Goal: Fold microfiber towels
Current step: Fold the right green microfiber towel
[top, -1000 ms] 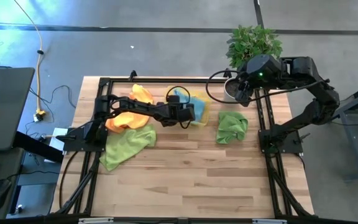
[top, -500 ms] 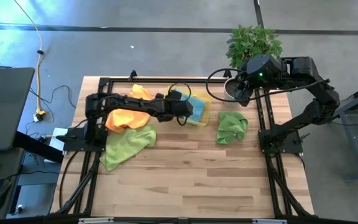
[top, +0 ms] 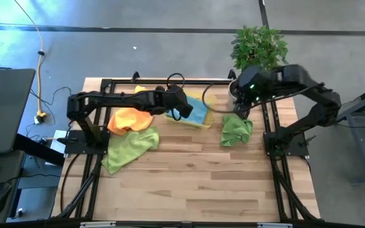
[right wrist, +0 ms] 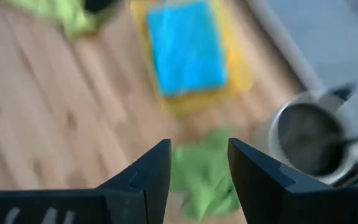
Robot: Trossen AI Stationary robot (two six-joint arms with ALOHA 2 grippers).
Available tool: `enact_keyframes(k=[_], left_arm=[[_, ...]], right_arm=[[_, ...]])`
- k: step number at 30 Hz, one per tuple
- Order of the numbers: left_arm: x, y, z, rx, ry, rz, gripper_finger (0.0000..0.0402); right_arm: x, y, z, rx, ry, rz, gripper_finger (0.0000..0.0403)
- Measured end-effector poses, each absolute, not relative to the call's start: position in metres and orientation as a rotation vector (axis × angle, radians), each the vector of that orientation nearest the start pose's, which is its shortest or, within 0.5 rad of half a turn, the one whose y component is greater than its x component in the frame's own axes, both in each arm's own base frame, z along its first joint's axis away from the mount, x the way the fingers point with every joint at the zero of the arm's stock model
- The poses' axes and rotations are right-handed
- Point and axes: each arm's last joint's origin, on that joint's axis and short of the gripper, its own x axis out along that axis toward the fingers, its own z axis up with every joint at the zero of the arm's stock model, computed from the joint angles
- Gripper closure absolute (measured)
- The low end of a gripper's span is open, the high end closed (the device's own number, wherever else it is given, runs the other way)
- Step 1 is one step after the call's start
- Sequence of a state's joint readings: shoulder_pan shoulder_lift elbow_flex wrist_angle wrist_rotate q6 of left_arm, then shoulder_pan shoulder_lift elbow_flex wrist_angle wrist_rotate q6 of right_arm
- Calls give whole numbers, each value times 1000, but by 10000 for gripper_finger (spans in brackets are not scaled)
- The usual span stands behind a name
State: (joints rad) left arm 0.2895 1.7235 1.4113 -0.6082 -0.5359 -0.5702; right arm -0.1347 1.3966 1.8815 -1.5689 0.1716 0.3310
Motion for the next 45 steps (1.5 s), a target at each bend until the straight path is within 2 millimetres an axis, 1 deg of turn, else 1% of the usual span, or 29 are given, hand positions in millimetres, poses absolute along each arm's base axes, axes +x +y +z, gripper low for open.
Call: enact_keyframes(k=[3, 7, 10, 12, 15, 19, 22, 24, 27, 34, 40, 42, 45], left_arm=[[338, 113, 290, -363, 712, 898, 222], [324, 104, 312, -344, 733, 730, 226], [317, 97, 325, -336, 717, 608, 227], [313, 93, 333, -320, 703, 544, 227], [310, 86, 340, -284, 697, 473, 227], [306, 78, 345, -229, 696, 429, 227], [304, 75, 347, -197, 704, 410, 227], [304, 74, 347, -195, 709, 407, 227], [303, 73, 345, -195, 734, 407, 227], [301, 72, 343, -200, 771, 408, 227], [299, 69, 341, -199, 798, 406, 227], [300, 66, 341, -195, 800, 398, 227], [300, 61, 340, -189, 806, 384, 227]], right_arm=[[203, -25, 413, 350, 1169, -388, 250], [192, -15, 364, 457, 1345, -348, 250], [190, -9, 327, 473, 1418, -319, 250], [192, -5, 303, 435, 1432, -275, 250], [199, -1, 271, 362, 1404, -197, 250], [208, 0, 241, 256, 1353, -111, 250], [210, -3, 229, 140, 1340, -116, 250], [209, -7, 222, 70, 1349, -162, 250], [211, -13, 216, 30, 1357, -220, 250], [221, -31, 196, 54, 1442, -263, 250], [223, -41, 176, 160, 1576, -242, 250], [222, -42, 175, 196, 1601, -239, 257], [223, -39, 180, 251, 1607, -185, 287]])
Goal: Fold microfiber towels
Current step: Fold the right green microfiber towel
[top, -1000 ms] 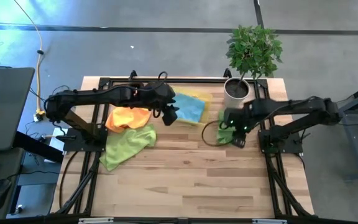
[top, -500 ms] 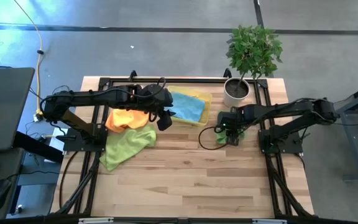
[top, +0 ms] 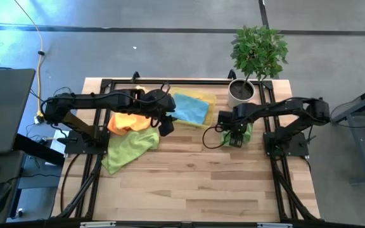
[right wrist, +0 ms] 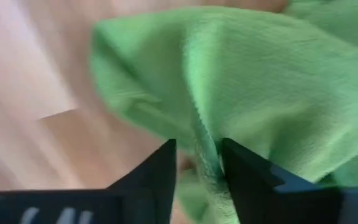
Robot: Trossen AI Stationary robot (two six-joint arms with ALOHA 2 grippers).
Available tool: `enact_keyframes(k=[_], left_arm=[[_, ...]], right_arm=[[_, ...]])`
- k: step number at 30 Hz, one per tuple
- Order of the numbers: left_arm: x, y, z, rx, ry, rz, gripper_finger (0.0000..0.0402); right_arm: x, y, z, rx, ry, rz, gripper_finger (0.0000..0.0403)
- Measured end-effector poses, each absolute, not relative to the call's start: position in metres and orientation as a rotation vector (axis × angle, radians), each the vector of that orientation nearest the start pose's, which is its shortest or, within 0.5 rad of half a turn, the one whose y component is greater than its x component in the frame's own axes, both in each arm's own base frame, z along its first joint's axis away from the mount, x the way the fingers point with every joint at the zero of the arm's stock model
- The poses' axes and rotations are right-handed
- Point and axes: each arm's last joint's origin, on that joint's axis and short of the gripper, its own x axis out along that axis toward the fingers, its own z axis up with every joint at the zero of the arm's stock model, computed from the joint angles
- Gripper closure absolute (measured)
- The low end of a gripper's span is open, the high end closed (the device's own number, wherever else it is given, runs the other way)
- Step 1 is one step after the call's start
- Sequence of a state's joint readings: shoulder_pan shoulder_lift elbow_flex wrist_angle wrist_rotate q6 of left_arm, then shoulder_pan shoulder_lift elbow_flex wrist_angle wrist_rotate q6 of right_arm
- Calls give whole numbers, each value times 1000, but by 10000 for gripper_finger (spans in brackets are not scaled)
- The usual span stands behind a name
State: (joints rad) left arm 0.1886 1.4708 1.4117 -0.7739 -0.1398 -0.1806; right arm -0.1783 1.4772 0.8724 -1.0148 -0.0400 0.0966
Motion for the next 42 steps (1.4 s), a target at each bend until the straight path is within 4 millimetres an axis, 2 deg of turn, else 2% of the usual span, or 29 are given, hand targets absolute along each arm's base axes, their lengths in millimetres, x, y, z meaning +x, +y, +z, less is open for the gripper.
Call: enact_keyframes(k=[6, 8, 12, 17, 25, 29, 34, 37, 42], left_arm=[[300, 54, 339, -178, 832, 363, 227], [300, 53, 338, -176, 835, 358, 227], [301, 51, 338, -147, 842, 342, 227], [300, 51, 337, -124, 851, 332, 227], [305, 49, 321, -195, 825, 358, 227], [314, 43, 314, -228, 760, 349, 227], [326, 35, 312, -251, 581, 337, 227], [332, 32, 315, -258, 451, 385, 227], [340, 34, 316, -210, 341, 470, 227]], right_arm=[[221, -35, 195, 325, 1613, -196, 382], [221, -35, 199, 363, 1622, -237, 396], [225, -36, 215, 434, 1612, -332, 392], [237, -38, 247, 494, 1531, -386, 399], [251, -41, 295, 560, 1366, -428, 402], [255, -44, 319, 543, 1256, -497, 402], [259, -47, 348, 558, 1112, -596, 402], [259, -48, 357, 602, 1050, -650, 403], [264, -45, 364, 687, 966, -678, 403]])
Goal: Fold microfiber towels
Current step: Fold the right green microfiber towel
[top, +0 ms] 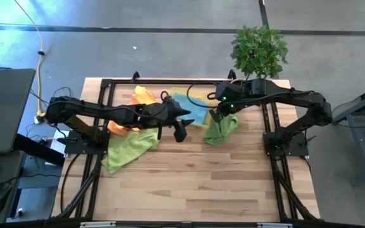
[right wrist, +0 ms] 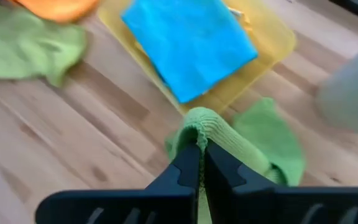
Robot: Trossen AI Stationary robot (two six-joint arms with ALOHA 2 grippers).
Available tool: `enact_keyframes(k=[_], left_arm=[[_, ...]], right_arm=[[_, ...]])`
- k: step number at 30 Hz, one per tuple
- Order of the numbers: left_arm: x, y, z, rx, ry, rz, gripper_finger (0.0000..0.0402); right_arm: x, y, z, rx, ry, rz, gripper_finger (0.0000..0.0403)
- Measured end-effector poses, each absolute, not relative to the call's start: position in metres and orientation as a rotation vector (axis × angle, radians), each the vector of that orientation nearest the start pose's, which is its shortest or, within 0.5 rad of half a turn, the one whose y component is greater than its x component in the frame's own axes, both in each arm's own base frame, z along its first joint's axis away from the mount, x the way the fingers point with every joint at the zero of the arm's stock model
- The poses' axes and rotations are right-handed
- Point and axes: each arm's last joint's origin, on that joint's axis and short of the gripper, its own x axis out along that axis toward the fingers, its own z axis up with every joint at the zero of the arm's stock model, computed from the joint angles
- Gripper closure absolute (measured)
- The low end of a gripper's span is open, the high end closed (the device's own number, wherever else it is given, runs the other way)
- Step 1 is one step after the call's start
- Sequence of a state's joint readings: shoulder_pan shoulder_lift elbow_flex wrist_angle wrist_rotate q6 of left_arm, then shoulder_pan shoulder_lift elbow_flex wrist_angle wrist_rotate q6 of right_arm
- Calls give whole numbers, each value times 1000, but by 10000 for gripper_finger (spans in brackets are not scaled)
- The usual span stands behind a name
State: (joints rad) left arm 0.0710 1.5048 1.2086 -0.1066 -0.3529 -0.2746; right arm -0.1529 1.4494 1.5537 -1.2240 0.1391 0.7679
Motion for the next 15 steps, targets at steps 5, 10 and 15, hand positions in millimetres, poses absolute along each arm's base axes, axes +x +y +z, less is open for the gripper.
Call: enact_keyframes(k=[5, 10, 15], left_arm=[[360, 36, 301, -209, 293, 478, 227], [379, 39, 281, -189, 268, 521, 227], [391, 45, 266, -194, 239, 532, 227]], right_arm=[[272, -44, 369, 748, 873, -647, 403], [273, -44, 370, 754, 857, -633, 403], [273, -44, 370, 756, 863, -622, 403]])
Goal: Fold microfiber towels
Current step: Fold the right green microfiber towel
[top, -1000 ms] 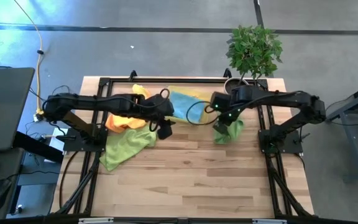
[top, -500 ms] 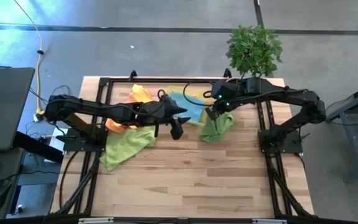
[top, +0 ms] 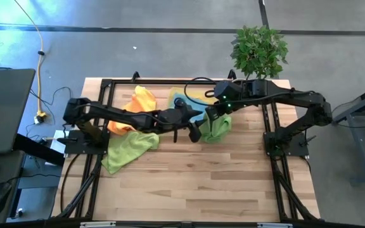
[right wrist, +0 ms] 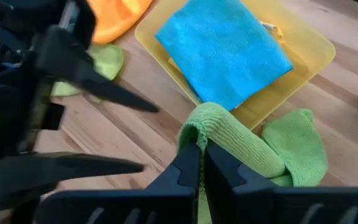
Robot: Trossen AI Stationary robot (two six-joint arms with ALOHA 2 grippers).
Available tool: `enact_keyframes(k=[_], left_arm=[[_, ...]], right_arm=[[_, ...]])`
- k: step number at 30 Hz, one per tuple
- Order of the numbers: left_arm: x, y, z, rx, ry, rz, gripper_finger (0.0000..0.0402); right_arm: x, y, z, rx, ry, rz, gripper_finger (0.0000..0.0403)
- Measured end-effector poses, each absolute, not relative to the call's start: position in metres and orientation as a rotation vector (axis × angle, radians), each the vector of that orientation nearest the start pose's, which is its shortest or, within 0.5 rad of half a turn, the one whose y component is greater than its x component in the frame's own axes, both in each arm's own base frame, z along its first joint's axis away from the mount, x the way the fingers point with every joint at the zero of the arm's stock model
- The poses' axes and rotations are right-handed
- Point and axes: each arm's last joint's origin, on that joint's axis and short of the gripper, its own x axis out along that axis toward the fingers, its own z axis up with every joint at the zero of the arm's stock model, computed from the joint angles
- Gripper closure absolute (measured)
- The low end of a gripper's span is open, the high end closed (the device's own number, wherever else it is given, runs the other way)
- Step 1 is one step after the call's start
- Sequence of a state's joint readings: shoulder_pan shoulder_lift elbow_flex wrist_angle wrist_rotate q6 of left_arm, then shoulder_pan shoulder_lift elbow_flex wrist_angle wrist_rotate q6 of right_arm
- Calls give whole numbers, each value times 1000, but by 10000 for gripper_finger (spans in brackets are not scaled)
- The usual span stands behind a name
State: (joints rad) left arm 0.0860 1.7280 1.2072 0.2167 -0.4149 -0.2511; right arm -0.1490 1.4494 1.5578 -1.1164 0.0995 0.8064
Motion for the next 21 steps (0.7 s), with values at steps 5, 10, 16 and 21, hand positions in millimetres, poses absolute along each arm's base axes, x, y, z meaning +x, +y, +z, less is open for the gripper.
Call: enact_keyframes(k=[5, 10, 16, 21], left_arm=[[406, 50, 246, -92, 231, 523, 227], [414, 51, 232, -24, 226, 588, 227], [414, 52, 233, -7, 218, 614, 227], [408, 56, 227, 72, 305, 800, 227]], right_arm=[[273, -44, 370, 754, 860, -620, 403], [273, -44, 370, 738, 866, -611, 403], [273, -44, 370, 709, 876, -597, 403], [273, -44, 370, 690, 889, -581, 403]])
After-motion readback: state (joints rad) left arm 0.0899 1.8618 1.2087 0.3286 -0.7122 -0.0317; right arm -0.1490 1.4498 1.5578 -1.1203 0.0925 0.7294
